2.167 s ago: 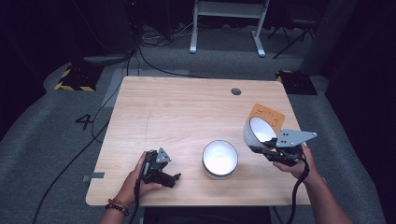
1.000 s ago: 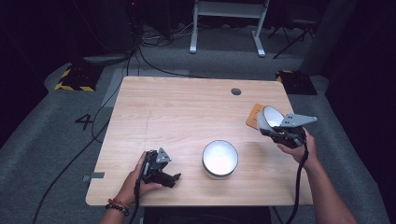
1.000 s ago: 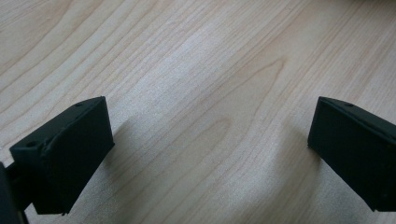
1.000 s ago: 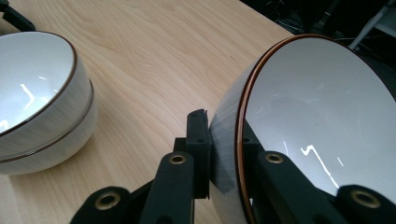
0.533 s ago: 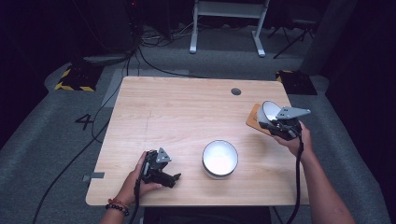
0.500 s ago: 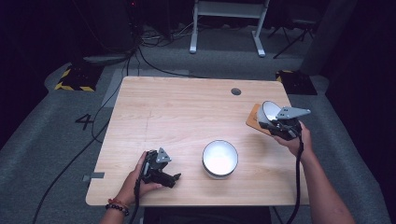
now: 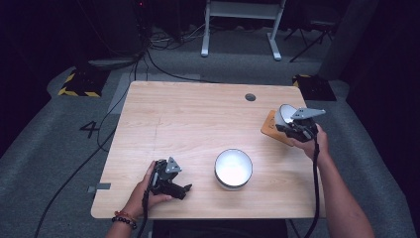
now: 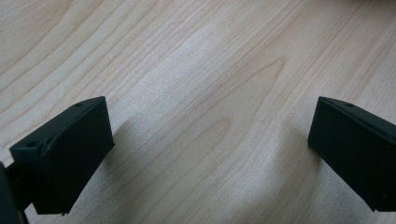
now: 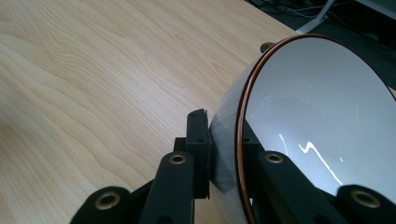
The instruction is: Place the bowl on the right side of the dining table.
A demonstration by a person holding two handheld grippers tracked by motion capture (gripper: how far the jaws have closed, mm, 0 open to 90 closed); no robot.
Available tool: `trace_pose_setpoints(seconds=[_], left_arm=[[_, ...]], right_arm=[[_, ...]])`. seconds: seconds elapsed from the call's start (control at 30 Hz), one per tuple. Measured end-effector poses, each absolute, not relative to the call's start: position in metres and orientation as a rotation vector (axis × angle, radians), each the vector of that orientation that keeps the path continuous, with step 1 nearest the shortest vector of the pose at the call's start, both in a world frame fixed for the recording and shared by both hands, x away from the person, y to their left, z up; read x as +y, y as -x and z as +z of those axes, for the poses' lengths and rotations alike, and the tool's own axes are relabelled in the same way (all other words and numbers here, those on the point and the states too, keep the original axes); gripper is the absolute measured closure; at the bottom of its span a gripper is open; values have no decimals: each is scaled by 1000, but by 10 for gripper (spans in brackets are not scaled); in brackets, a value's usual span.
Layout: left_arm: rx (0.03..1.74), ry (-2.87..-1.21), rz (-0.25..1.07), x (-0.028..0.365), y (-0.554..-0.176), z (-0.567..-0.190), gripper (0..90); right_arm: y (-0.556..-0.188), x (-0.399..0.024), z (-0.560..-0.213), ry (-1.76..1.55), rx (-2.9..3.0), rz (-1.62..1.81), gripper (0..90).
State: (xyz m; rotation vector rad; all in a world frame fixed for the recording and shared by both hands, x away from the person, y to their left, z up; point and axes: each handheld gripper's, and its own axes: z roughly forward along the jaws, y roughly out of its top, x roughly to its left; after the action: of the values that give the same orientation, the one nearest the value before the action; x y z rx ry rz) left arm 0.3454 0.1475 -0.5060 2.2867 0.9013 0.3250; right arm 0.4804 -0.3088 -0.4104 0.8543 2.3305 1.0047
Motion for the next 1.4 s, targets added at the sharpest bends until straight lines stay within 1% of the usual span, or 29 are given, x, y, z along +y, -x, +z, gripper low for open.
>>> trace_pose_setpoints(seconds=[0.33, 0.57, 1.4], left_arm=[[903, -2285, 321, 147, -345, -506, 2], [904, -2285, 321, 147, -345, -506, 2], [903, -2285, 319, 147, -345, -506, 2]], right_arm=[[-501, -314, -421, -932, 2323, 1011, 817], [-511, -310, -431, -955, 2336, 945, 817], [-524, -302, -451, -997, 2339, 788, 812]])
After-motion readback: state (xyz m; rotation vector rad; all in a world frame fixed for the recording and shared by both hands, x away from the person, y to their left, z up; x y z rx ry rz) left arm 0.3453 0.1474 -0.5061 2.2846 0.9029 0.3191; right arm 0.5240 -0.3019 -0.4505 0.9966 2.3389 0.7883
